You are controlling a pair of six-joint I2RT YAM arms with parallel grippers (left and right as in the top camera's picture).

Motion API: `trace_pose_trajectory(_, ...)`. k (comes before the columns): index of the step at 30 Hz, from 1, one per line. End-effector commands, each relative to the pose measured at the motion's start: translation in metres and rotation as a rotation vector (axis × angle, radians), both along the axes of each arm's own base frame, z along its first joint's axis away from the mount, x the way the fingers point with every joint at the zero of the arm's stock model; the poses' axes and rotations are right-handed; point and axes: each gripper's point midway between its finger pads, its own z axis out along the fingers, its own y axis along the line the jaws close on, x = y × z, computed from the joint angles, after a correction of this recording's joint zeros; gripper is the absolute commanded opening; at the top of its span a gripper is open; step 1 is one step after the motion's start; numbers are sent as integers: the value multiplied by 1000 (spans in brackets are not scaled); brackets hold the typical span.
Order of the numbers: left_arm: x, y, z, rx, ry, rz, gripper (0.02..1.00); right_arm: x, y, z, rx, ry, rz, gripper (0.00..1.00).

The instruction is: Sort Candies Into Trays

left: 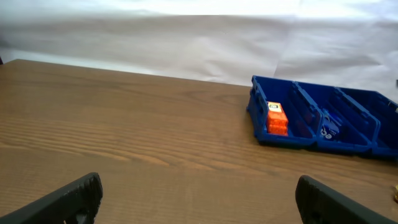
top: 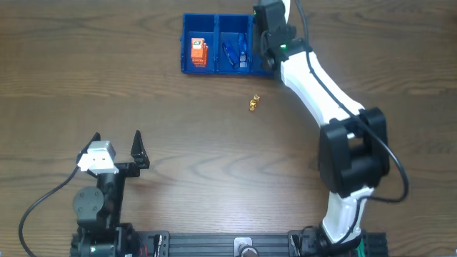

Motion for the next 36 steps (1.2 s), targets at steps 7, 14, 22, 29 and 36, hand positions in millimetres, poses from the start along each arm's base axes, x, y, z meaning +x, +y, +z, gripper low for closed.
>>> trace_pose_trajectory(7,-1,-2,-16,-1,49,-15,998,1,4,-41,-13,74,35,194)
trace_pose_trajectory(14,-1,-2,-16,-1,49,-15,998,9,9,-23,12,16,42,1000)
trace_pose_trajectory(22,-1,-2,-16,-1,49,-15,996,-18,14,79,52,-96,68,1000)
trace_pose_trajectory(29,-1,-2,-16,-1,49,-15,998,-120,37,37,90,280,54,1000)
trace_pose_trajectory(36,-1,-2,-16,-1,49,-15,998,-144,49,-65,90,519,64,1000)
